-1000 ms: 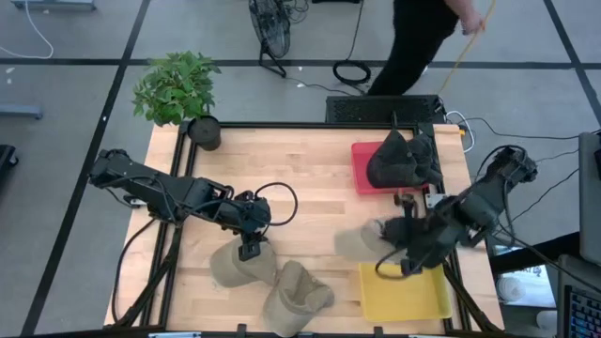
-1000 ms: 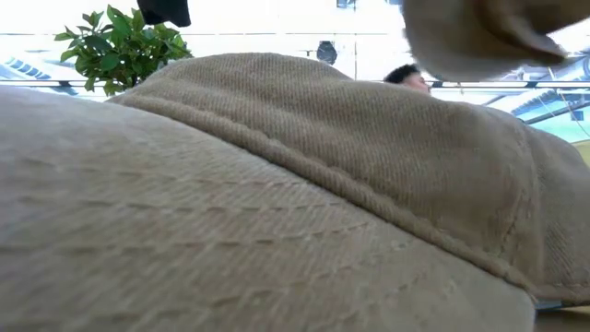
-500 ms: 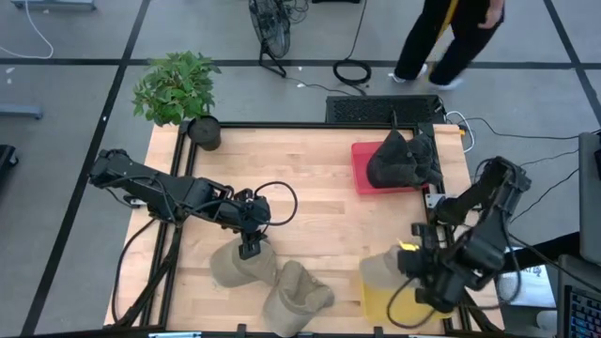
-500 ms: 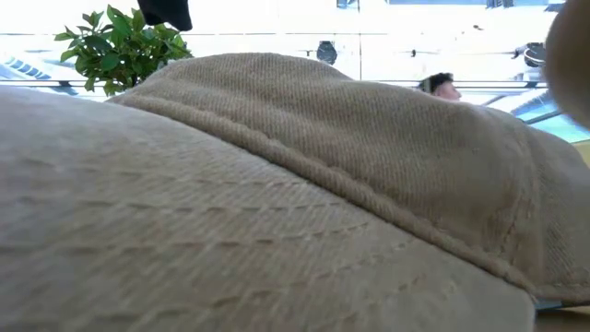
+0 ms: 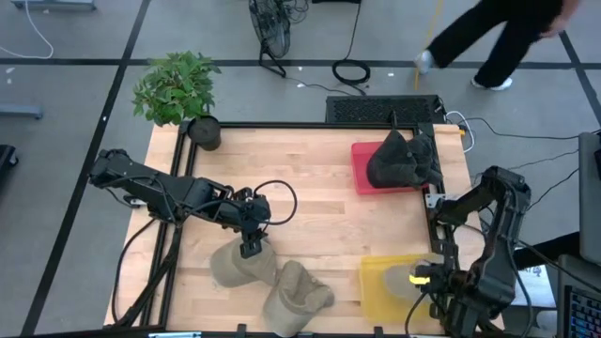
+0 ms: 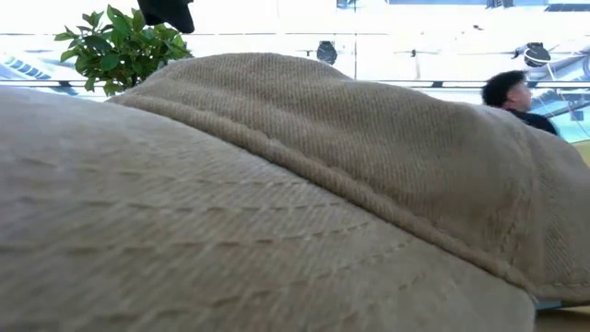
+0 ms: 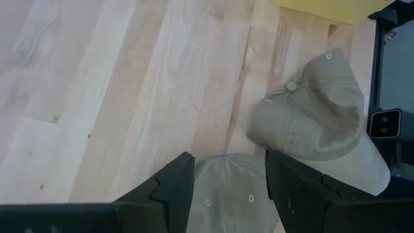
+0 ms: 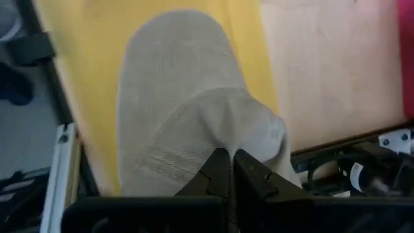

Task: Pick & Place hat
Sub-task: Put the top brown cap into the yellow bin

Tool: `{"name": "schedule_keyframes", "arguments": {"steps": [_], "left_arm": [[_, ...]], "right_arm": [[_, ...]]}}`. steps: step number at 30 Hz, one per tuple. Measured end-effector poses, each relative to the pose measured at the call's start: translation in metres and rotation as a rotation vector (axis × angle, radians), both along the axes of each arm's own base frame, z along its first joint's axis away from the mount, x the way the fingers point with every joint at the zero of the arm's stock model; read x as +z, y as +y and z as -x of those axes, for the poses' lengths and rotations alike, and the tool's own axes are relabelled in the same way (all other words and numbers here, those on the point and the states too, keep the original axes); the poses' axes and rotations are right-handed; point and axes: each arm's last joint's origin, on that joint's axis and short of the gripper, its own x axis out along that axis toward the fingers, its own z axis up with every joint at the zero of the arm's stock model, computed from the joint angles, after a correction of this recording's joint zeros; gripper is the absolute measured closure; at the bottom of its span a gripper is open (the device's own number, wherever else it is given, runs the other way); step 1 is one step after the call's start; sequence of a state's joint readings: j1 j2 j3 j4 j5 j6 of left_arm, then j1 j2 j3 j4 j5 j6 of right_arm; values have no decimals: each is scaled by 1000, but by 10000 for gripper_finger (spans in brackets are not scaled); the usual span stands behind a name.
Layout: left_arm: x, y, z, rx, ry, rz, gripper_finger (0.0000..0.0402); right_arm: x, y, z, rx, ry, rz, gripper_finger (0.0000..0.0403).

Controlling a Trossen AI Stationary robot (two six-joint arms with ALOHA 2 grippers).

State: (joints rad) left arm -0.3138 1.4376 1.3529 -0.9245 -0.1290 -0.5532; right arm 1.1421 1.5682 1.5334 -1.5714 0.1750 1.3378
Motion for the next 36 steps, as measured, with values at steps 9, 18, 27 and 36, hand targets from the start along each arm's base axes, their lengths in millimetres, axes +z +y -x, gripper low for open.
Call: {"name": "schedule_keyframes", "arguments": {"steps": [9,18,27,36], "left_arm": [[0,0,0,4,-1,0,213],[0,0,1,8,7,0,213],[0,0,1,-7,7,-10,213],[0,0,1,-12,7,-15,213]], "right_arm": [[-32,8,10,-83,18,74,403],[-49,27,23,-121,77,-94,403],[-49,36,26,-184,71,-180,403],[-53,38,27,-195,95,-214,403]]}}
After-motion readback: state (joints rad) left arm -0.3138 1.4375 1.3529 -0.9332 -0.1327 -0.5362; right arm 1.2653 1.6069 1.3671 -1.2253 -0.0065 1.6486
